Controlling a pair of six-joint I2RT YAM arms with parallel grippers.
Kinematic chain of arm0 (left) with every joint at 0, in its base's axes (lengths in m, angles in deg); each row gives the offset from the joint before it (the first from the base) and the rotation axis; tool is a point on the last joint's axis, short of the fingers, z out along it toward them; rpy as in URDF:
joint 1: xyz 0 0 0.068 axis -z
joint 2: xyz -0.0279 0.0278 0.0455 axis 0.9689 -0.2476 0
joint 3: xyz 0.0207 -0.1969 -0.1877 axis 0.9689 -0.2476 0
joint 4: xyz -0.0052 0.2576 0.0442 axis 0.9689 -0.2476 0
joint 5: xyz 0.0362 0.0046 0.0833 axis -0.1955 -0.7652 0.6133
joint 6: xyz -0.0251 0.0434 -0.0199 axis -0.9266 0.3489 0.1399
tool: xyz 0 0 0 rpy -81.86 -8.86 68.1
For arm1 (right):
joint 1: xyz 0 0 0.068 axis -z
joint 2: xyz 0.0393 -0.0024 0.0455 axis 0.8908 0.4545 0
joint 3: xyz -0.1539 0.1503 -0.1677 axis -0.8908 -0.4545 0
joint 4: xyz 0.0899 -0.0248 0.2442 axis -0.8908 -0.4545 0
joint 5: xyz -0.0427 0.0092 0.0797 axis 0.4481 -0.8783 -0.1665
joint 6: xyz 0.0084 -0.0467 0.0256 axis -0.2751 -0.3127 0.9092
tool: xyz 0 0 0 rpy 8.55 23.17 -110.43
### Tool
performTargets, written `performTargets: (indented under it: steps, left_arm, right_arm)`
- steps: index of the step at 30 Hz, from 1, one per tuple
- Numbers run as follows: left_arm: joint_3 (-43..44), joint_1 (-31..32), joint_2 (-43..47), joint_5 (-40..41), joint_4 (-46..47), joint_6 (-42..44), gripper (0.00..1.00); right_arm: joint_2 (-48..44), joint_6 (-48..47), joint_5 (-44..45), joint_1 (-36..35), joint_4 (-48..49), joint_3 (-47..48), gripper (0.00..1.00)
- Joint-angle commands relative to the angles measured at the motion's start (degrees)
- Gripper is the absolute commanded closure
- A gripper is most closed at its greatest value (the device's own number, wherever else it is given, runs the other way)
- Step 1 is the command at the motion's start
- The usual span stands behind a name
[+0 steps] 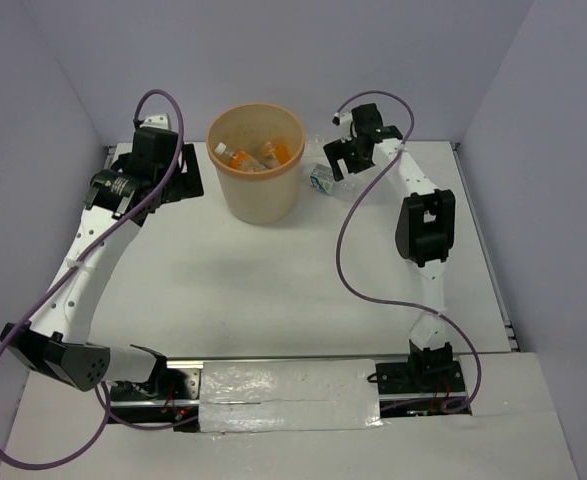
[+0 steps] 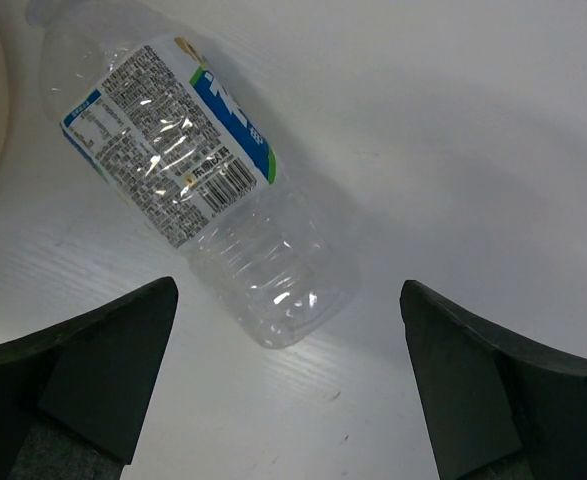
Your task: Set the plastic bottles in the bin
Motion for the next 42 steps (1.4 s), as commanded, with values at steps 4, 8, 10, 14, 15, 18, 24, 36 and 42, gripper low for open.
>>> performTargets:
  steps: [4,8,10,14,15,18,24,36,42]
  left_arm:
    - [1.1,-0.3,-0.2,-0.8,2.3,-0.9,0.00]
    - [1.0,-0.3,-0.6,-1.4,2.1,-1.4,0.00]
    - [0.8,-0.3,-0.7,-1.7,2.2,-1.6,0.00]
    - [0.8,-0.3,-0.7,-2.0,2.0,-1.6,0.00]
    - [0.8,-0.3,-0.7,-1.9,2.0,-1.6,0.01]
    - [0.5,-0.3,-0.4,-2.0,2.1,-1.7,0.00]
    - [0.0,-0.3,0.6,-2.5,2.2,-1.8,0.00]
    - [-2.4,-0.3,4.1,-2.8,3.9,-0.9,0.01]
    - [-1.4,-0.3,4.4,-0.2,4.6,-0.3,0.00]
  right_arm:
    - [2.5,-4.4,-4.3,0.0,5.6,2.4,0.00]
    - [5.0,-3.1,-9.7,0.0,5.0,3.7,0.00]
    - [6.2,-1.9,-12.1,-0.1,4.2,5.0,0.00]
    - [7.5,0.6,-14.2,-0.2,4.1,4.9,0.00]
    - [7.5,1.0,-14.3,-0.2,4.1,4.7,0.00]
    - [7.4,1.3,-13.2,-0.5,3.5,3.3,0.01]
    - [1.0,3.0,-10.3,-1.0,7.9,-7.7,0.13]
    - [-25.2,5.1,-5.5,-1.2,13.2,-29.9,0.46]
    - [-41.9,11.6,-5.5,-1.4,14.2,-35.5,0.46]
